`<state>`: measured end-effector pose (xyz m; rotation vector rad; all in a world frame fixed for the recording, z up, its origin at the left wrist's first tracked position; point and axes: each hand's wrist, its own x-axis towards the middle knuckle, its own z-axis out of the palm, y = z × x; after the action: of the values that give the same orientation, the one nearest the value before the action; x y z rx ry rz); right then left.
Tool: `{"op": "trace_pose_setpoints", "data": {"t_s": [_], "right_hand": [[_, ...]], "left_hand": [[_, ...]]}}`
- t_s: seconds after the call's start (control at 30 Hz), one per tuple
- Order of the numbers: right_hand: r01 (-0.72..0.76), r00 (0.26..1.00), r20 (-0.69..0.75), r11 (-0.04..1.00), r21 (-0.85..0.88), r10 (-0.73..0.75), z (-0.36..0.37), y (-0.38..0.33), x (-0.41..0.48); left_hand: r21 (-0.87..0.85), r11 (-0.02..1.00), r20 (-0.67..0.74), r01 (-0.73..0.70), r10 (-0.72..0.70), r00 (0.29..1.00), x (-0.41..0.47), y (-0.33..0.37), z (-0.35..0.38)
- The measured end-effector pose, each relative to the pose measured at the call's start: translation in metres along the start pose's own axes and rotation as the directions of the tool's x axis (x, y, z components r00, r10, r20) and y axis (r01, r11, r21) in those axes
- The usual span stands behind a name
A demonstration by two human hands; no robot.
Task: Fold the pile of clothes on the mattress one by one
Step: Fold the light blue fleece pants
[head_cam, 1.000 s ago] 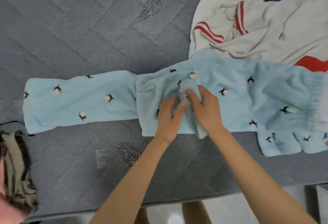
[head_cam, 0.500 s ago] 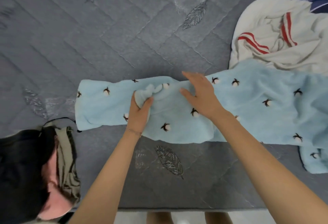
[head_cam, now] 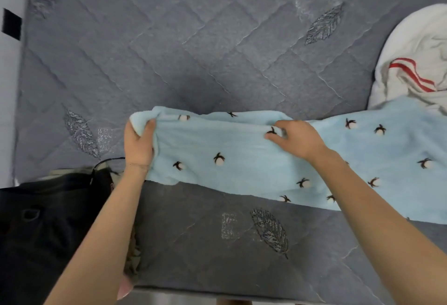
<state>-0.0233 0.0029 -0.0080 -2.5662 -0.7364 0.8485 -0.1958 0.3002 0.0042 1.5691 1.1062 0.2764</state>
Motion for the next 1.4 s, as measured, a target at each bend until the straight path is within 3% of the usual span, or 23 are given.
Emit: {"op": "trace_pose_setpoints", "data": {"t_s": [0.27, 0.43, 0.5, 0.63, 0.77, 0.9, 1.07, 1.2, 1.4], "right_hand": [[-0.113, 0.915, -0.393, 0.993, -0.032, 0.091, -0.014, -0.008, 0.02], [-0.158, 0.954, -0.277, 0.975, -0.155, 0.111, 0.005, -0.007, 0.025], [-0.129, 0.94, -0.334, 0.98, -0.153, 0.072, 0.015, -0.01, 0.02], [-0.074, 0.915, -0.402, 0.988, -0.137, 0.012, 0.031, -0.017, 0.004], [-0.059, 0.94, -0.341, 0.993, -0.105, 0.02, 0.043, -0.012, -0.009], [0.01, 0.955, -0.294, 0.993, -0.12, -0.045, 0.052, -0.006, -0.016], [-0.01, 0.983, -0.183, 0.989, -0.15, -0.018, 0.058, 0.001, -0.021], [-0.008, 0.959, -0.283, 0.995, -0.099, -0.02, 0.055, -0.007, -0.021], [0.025, 0.916, -0.399, 0.999, -0.048, -0.042, 0.031, -0.02, -0.033]], "left_hand": [[0.199, 0.98, -0.148, -0.014, 0.044, 0.988, 0.028, -0.016, 0.001], [0.466, 0.885, -0.14, 0.001, 0.072, 0.988, 0.038, -0.023, -0.004], [0.428, 0.904, -0.131, 0.013, 0.047, 0.99, 0.037, -0.025, -0.006], [0.323, 0.927, -0.059, 0.189, -0.179, 0.982, 0.018, -0.032, -0.009], [0.307, 0.951, -0.002, 0.034, -0.036, 0.999, -0.012, -0.044, -0.012], [0.49, 0.861, 0.077, -0.138, 0.114, 0.99, -0.017, -0.055, -0.015], [0.343, 0.934, -0.072, -0.099, 0.131, 0.989, -0.019, -0.046, -0.016], [0.122, 0.988, -0.108, -0.099, 0.112, 0.988, -0.024, -0.025, -0.015], [0.001, 0.993, -0.203, -0.118, 0.116, 0.972, -0.032, -0.003, -0.008]]}}
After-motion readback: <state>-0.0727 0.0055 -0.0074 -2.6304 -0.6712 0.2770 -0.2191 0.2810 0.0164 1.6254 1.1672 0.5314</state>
